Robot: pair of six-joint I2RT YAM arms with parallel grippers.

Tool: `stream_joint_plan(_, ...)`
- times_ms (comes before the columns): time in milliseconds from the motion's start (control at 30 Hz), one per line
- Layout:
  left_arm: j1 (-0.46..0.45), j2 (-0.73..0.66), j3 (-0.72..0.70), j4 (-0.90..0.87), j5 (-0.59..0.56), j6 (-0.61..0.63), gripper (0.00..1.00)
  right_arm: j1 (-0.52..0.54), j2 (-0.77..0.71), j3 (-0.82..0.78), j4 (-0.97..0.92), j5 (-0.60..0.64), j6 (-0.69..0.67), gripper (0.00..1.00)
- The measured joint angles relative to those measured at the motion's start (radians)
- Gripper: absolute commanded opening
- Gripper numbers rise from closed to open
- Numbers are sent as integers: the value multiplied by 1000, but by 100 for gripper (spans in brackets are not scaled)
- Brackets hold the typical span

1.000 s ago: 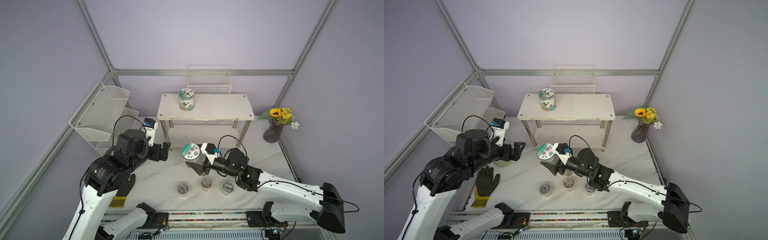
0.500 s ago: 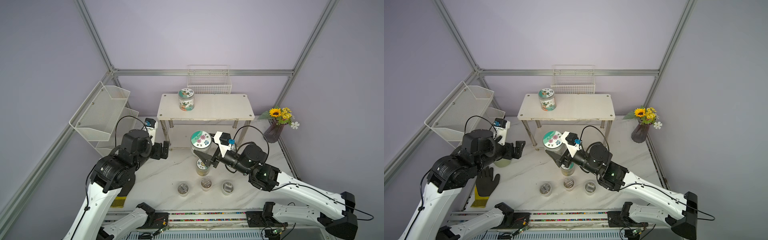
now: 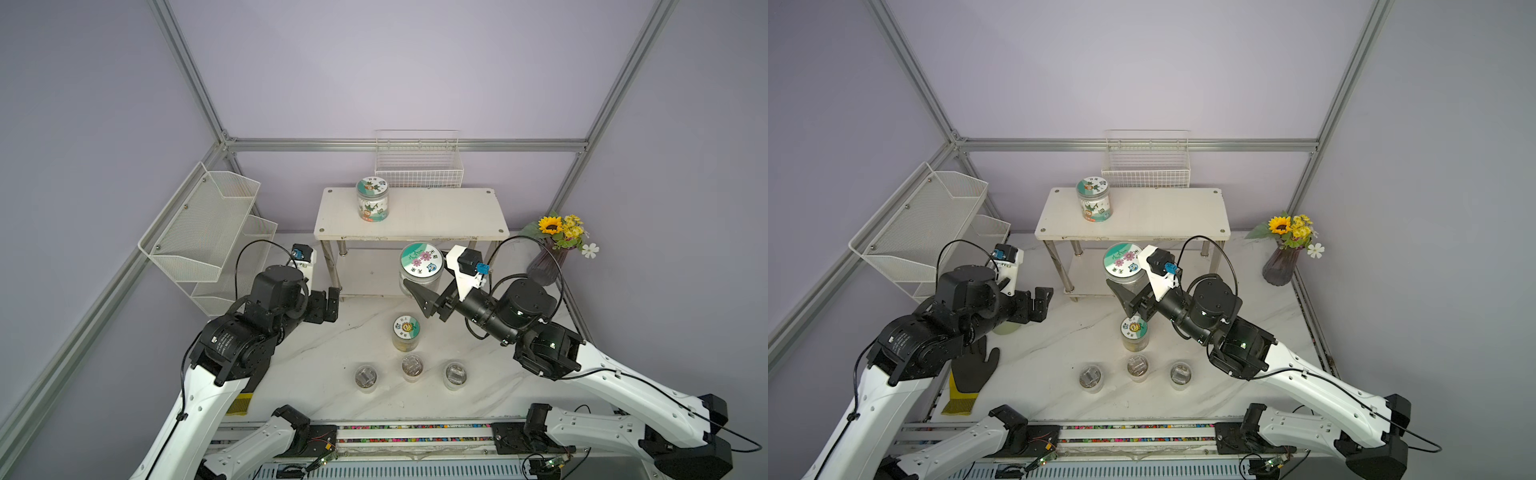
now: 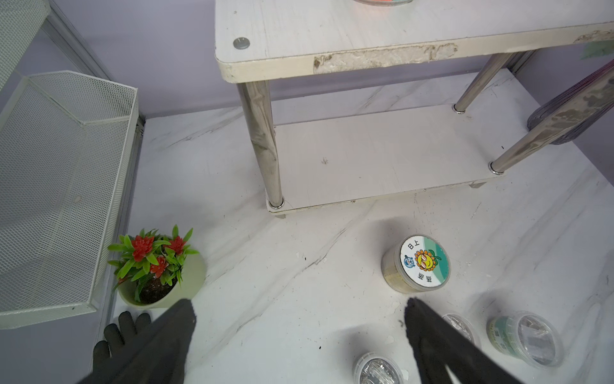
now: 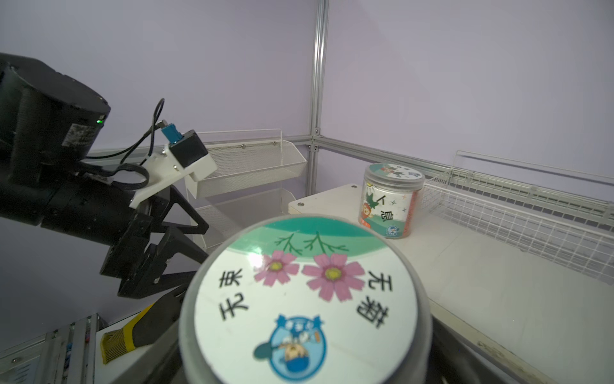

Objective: Place the seed container on the shelf
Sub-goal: Place the seed jar on the shelf.

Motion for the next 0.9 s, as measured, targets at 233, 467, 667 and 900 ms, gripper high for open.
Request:
stream_joint_plan(233, 0, 4, -45, 56, 2, 2, 100, -106, 66, 103, -4, 1, 2, 72)
stream_joint_plan(467, 1, 0, -142, 123, 11, -1, 100, -251, 156, 151, 3, -67, 21, 72)
stream_joint_plan(667, 5, -12, -181, 155, 11, -5, 100, -334, 235, 153, 50, -126, 33, 72)
stream_joint_plan(900, 11, -35, -190, 152, 9, -6, 100, -372, 357, 196, 103, -174, 50, 72)
